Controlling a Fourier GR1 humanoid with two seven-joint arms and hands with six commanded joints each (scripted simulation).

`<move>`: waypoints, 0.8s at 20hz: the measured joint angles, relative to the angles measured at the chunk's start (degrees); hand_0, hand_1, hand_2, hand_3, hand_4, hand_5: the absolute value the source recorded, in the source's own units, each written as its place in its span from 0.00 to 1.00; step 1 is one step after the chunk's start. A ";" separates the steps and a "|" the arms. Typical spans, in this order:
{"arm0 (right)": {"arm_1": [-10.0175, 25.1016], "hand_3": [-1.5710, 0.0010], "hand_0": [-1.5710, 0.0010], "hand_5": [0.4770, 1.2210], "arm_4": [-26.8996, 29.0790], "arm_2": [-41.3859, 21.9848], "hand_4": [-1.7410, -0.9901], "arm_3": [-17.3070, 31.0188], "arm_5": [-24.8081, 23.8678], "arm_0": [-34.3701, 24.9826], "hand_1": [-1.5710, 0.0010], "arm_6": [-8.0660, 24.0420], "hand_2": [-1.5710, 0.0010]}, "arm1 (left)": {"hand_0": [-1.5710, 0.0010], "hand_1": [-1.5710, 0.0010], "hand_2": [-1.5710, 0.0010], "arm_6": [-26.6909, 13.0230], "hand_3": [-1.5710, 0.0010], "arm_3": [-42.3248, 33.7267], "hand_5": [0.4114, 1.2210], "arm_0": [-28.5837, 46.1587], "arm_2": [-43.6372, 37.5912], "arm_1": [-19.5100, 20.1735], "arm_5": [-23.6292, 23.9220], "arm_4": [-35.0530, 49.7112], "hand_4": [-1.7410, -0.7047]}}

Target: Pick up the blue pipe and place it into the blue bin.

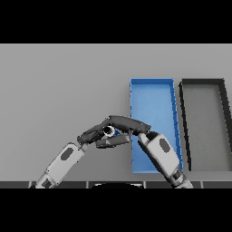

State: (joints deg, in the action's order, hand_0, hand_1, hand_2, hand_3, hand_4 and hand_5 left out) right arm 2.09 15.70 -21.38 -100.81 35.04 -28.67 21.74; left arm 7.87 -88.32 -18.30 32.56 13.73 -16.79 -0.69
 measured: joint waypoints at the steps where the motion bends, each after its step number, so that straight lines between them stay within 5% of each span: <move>1: -0.54 0.01 0.00 0.99 0.51 0.17 0.33 -0.25 0.45 -0.23 0.00 0.11 0.00 | 0.85 0.86 0.87 -1.14 0.86 0.23 0.64 -0.26 0.23 -0.49 0.77 -0.58 0.72; 4: -1.30 0.00 0.00 0.99 0.15 0.75 0.33 -0.53 0.25 -0.83 0.00 -1.84 0.00 | 0.92 0.93 0.93 -4.02 0.93 0.50 0.40 0.08 0.07 0.60 1.37 -1.55 0.80; 7: -1.84 0.00 0.00 1.00 -2.33 0.45 0.33 -0.12 0.27 -0.90 0.00 -1.96 0.00 | 0.96 0.96 0.97 -5.27 0.96 0.75 0.28 -0.11 -0.01 0.21 1.79 -1.63 0.82; 13: -2.62 0.00 0.00 1.00 0.19 2.11 0.34 -0.09 0.90 -0.46 0.00 -1.43 0.00 | 0.99 0.99 0.99 -7.51 0.99 1.26 0.19 0.43 -0.34 -1.26 2.13 -0.11 0.82; 16: -2.98 0.00 0.00 1.00 6.53 4.07 0.27 -0.99 -1.33 -1.98 0.00 4.09 0.00 | 0.99 0.99 1.00 -9.34 0.99 1.39 0.16 0.79 -0.46 -1.11 2.34 -0.08 0.81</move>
State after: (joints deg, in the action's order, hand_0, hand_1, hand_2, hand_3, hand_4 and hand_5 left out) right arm -0.89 22.23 -17.30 -101.80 33.70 -30.65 25.83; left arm -1.47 -86.94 -17.51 32.10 12.62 -14.44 -0.78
